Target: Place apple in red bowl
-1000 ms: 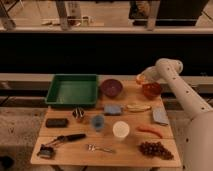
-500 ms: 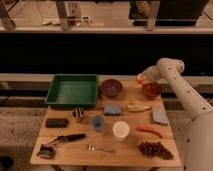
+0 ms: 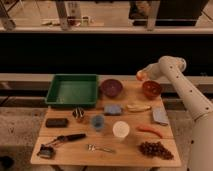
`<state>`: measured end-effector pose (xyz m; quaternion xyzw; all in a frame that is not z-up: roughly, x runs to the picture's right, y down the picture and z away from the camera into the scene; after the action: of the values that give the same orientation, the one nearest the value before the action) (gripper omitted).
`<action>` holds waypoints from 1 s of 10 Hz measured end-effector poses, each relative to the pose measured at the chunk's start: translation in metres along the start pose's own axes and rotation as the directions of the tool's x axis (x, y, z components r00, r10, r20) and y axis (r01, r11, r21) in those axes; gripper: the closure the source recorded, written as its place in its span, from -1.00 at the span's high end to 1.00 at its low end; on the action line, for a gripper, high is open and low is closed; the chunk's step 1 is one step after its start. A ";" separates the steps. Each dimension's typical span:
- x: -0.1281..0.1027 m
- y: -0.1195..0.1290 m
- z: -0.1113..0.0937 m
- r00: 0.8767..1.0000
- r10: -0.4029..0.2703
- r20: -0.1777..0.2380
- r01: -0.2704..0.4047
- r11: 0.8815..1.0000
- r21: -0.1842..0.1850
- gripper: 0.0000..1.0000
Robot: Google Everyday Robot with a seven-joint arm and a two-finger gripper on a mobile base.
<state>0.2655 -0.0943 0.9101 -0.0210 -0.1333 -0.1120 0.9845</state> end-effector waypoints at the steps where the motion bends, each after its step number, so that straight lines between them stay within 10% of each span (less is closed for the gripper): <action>1: 0.001 -0.001 -0.002 1.000 -0.004 -0.007 0.004 1.000 0.003 -1.00; 10: 0.024 0.013 -0.053 0.994 0.043 -0.102 -0.046 0.999 -0.028 -1.00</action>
<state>0.3044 -0.0906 0.8652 -0.0332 -0.0809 -0.0928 0.9918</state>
